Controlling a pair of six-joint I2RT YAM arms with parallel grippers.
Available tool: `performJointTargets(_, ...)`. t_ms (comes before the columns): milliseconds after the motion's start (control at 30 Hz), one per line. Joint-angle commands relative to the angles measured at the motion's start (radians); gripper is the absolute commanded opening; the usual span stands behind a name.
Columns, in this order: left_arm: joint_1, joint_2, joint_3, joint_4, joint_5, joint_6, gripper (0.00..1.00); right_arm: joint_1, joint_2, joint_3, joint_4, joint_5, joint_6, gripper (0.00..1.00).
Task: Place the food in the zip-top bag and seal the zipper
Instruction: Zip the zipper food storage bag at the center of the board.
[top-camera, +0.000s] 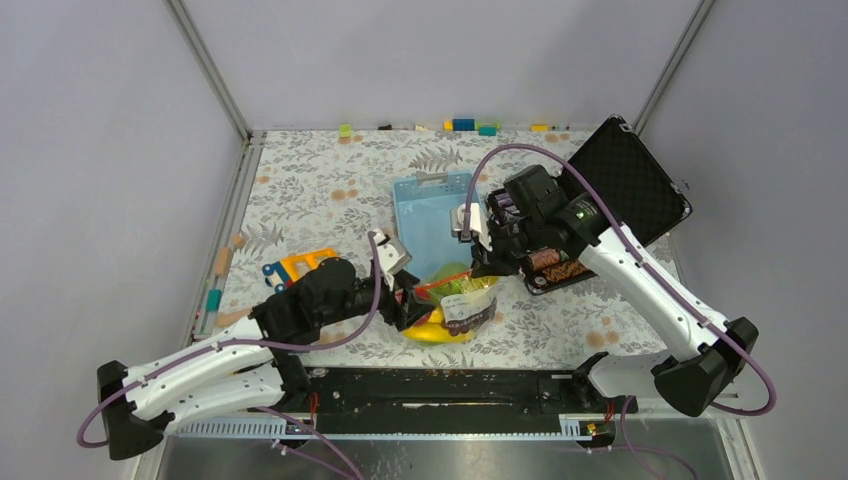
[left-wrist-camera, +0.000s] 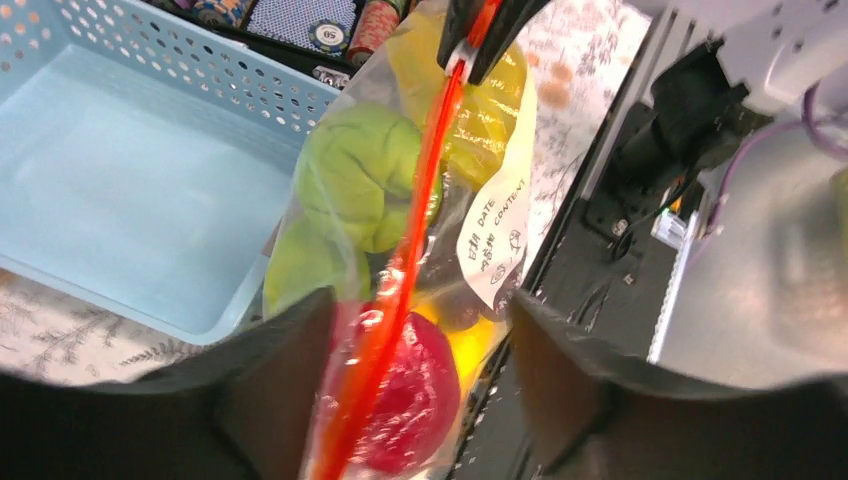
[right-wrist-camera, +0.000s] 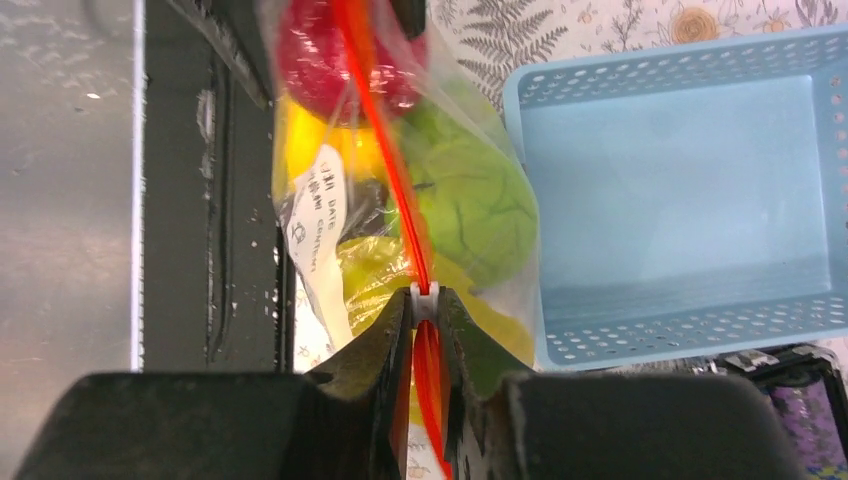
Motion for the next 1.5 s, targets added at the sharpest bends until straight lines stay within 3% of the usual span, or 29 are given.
performJointTargets(0, 0.004, 0.051, 0.096, 0.001, 0.107, 0.045, 0.79, -0.027, -0.03, 0.044, 0.055, -0.246, 0.027, 0.0)
performJointTargets(100, 0.004, 0.078, 0.118, 0.045, 0.172, 0.064, 0.93, -0.019, -0.072, -0.011, 0.147, -0.28, 0.088, 0.0)
performJointTargets(300, 0.004, 0.156, 0.184, 0.054, 0.26, 0.112, 0.95, -0.018, -0.12, -0.078, 0.187, -0.276, 0.103, 0.0)
performJointTargets(500, 0.004, 0.234, 0.245, 0.032, 0.315, 0.156, 0.75, -0.018, -0.102, -0.072, 0.18, -0.297, 0.094, 0.0)
performJointTargets(667, 0.002, 0.283, 0.264, 0.031, 0.333, 0.164, 0.52, -0.017, -0.098, -0.073, 0.181, -0.299, 0.093, 0.0)
performJointTargets(1000, -0.002, 0.342, 0.293, 0.03, 0.314, 0.165, 0.36, -0.017, -0.095, -0.077, 0.17, -0.279, 0.09, 0.0)
performJointTargets(1067, -0.004, 0.343, 0.296, 0.033, 0.306, 0.166, 0.24, -0.017, -0.092, -0.077, 0.153, -0.269, 0.083, 0.0)
performJointTargets(1133, -0.004, 0.342, 0.299, 0.036, 0.285, 0.166, 0.01, -0.017, -0.094, -0.077, 0.136, -0.261, 0.072, 0.0)
performJointTargets(1333, -0.011, 0.303, 0.281, 0.04, 0.258, 0.18, 0.0, -0.017, -0.107, -0.074, 0.075, -0.143, 0.039, 0.0)
performJointTargets(1467, -0.024, 0.267, 0.28, 0.019, 0.225, 0.183, 0.0, -0.01, -0.089, -0.042, 0.008, 0.047, 0.027, 0.0)
